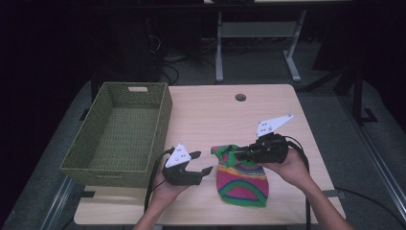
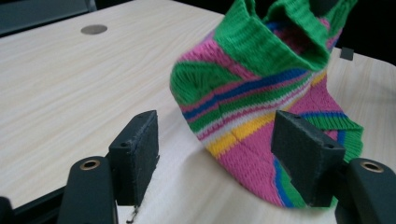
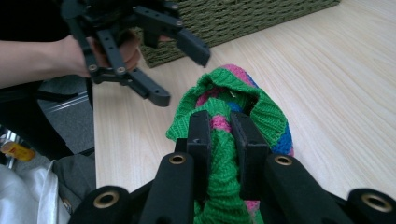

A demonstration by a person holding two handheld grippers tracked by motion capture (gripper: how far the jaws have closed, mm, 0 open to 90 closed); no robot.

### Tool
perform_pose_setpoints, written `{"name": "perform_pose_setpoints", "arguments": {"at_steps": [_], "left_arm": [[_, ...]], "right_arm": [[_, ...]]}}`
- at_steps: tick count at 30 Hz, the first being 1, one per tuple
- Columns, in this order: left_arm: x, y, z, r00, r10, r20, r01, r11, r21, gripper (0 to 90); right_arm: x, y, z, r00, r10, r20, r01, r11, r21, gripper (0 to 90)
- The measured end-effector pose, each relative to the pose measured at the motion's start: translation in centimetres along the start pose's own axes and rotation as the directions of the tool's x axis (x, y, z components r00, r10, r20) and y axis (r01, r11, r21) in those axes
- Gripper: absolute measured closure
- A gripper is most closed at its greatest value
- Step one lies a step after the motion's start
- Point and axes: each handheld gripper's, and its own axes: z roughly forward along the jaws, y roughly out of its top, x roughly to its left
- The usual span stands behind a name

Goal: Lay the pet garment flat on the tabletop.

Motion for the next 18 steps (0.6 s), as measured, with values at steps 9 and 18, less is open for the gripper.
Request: {"name": "perform_pose_setpoints", "arguments": {"at_steps": [9, 18], "left_arm": [[1.5, 0.6, 1.6, 0.9967, 0.031, 0.075, -0.03, 0.9994, -0.019, 35.1], [2.8, 1.0, 4.0, 0.9929, -0.004, 0.119, 0.007, 0.9996, -0.026, 29.7]], "right_arm": [[-0.7, -0.3, -0.5, 0.9991, -0.006, -0.042, 0.005, 1.0, -0.016, 78.3], [-1.2, -0.9, -1.1, 0.9974, -0.008, -0.071, 0.004, 0.999, -0.046, 78.3]]}}
